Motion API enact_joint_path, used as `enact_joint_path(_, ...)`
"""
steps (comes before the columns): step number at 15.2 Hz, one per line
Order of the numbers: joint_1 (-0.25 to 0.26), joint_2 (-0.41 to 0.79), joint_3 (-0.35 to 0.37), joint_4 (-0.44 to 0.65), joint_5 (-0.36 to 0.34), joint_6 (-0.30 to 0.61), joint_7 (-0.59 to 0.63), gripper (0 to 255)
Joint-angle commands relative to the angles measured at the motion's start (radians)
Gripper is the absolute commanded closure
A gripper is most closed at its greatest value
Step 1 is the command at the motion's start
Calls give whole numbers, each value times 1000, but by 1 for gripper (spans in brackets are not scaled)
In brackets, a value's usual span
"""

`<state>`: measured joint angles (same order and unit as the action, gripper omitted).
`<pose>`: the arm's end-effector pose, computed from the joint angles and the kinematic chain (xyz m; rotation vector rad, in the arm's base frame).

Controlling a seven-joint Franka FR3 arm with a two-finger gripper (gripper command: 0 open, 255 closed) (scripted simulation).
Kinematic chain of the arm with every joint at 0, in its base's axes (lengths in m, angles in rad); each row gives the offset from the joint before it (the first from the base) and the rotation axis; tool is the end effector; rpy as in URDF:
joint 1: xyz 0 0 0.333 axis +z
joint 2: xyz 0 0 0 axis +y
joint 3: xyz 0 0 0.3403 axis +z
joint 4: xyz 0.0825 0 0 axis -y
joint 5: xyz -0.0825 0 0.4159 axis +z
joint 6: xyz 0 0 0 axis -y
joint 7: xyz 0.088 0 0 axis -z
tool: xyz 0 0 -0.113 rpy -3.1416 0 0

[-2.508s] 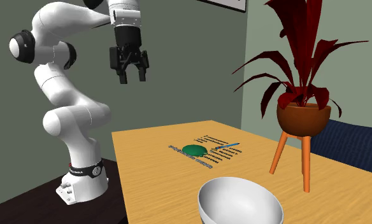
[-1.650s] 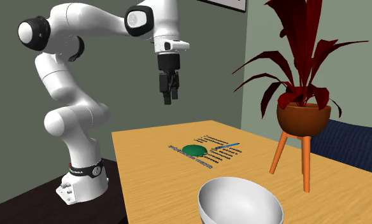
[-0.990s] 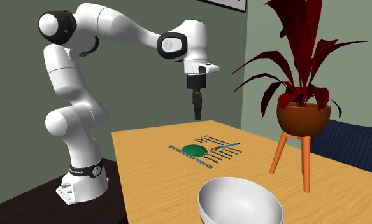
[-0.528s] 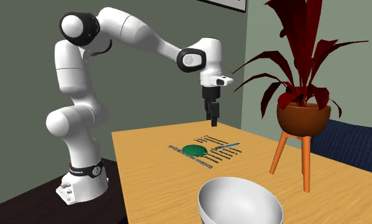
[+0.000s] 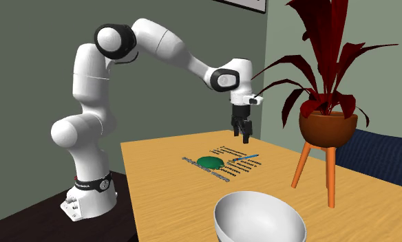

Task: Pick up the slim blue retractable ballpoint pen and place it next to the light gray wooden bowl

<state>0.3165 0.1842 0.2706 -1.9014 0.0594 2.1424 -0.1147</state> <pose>0.5349 0.3511 0.4160 -2.8633 -0.9892 -0.0572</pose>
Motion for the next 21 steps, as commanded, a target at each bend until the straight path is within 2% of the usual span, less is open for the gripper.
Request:
enact_joint_path(1, 23, 68, 12, 58, -25, 11, 7, 0)
enact_joint_path(13, 192, 472, 33, 483, -165, -10, 9, 0)
enact_joint_path(21, 204, 529, 23, 472, -178, 57, 16, 0)
